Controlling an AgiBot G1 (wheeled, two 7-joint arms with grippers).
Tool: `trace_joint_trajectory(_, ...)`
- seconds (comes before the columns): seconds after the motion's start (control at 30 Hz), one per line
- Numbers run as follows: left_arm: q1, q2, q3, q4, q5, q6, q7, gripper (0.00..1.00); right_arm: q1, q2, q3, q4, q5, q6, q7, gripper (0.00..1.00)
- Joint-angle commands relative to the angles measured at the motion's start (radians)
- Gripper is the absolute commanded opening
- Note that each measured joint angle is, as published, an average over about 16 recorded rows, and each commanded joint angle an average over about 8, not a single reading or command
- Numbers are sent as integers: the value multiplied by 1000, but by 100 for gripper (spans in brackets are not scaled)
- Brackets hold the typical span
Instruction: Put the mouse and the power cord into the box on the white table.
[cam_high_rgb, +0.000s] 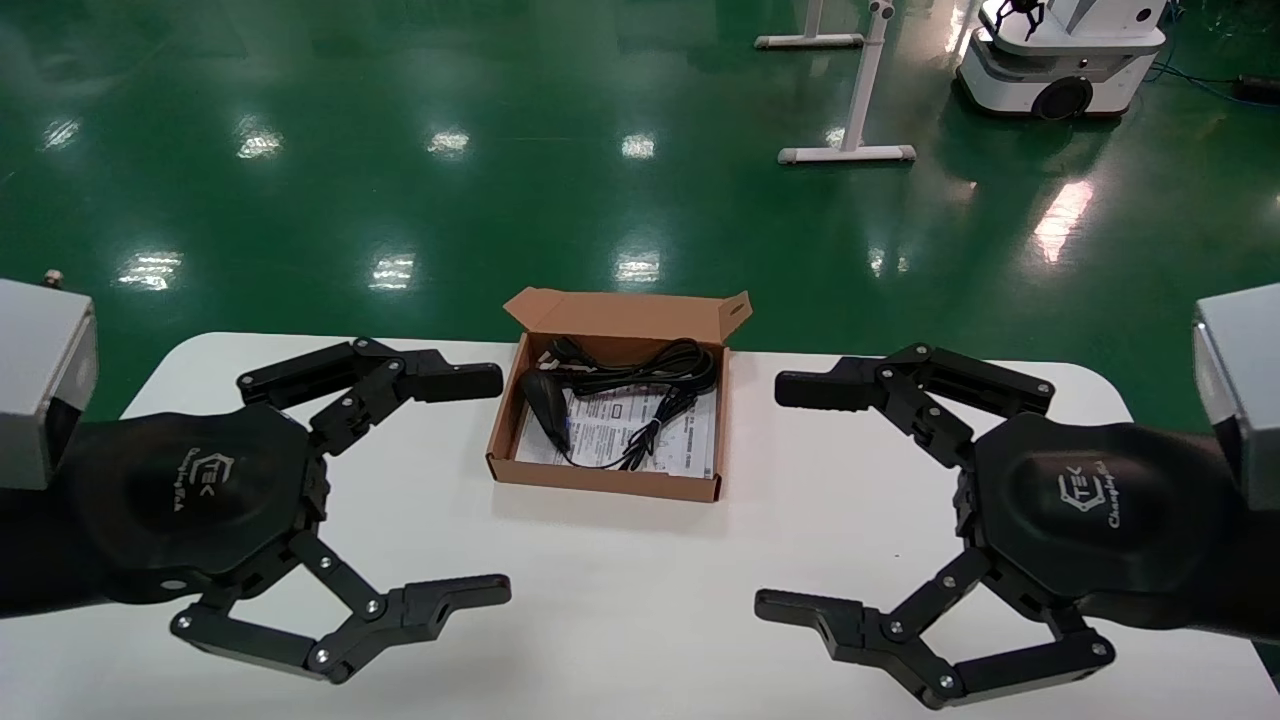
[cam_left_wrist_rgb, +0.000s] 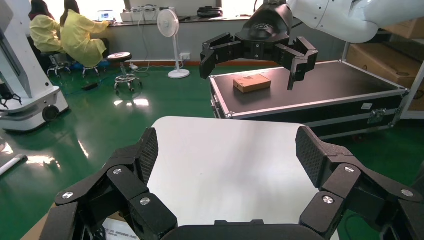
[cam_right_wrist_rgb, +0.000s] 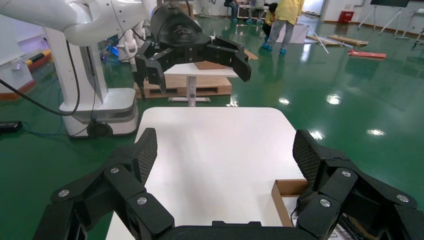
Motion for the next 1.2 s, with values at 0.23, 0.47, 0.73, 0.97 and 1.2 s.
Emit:
trace_joint_trajectory(0.23,-1,1,1,2,2,-1,0,100,3,-1,-2,-3,-2,1,-1,100)
trace_joint_trajectory(0.47,-1,1,1,2,2,-1,1,100,4,-1,-3,-4,-3,1,-2,100)
trace_joint_trajectory(0.73,-2,2,2,3,3,-2,1,100,4,-2,-3,-5,-4,2,-2,100)
trace_joint_trajectory(0.97,-2,2,2,3,3,-2,1,100,5,-2,-4,-5,-4,3,-2,100)
trace_joint_trajectory(1.2,-2,2,2,3,3,-2,1,100,5,-2,-4,-5,-5,3,-3,100)
